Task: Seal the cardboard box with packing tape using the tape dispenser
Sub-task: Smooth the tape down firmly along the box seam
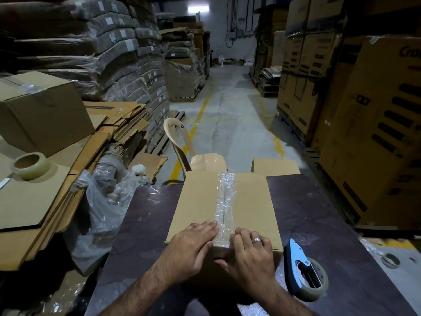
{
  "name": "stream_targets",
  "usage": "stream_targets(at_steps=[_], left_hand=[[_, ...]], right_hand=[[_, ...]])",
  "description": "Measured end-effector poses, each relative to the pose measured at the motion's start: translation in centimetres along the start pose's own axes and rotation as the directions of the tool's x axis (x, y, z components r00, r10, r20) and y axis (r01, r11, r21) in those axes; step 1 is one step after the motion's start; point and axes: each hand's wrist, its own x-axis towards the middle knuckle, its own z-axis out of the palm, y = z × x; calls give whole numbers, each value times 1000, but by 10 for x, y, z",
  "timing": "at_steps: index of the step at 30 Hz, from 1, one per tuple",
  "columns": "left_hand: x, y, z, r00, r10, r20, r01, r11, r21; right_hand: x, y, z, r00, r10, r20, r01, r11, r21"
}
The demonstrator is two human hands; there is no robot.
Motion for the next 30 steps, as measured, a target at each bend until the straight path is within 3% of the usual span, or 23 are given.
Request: stream_targets(at_steps=[7,14,22,30], left_hand=[[-1,1,0,1000,-19,4,19,1000,-14],[-3,2,0,1000,-22,7,22,1000,-12],[-3,2,2,999,-42,0,42,999,-16],[-3,1,2,999,-48,-4,48,999,-19]], right_hand=[[-4,12,-9,995,-93,33,92,996,18],[-12,28,-12,996,-92,4,91,994,66],[1,27,-20,997,2,-83,10,989,149],[-1,11,-15,996,87,19,-88,994,66]])
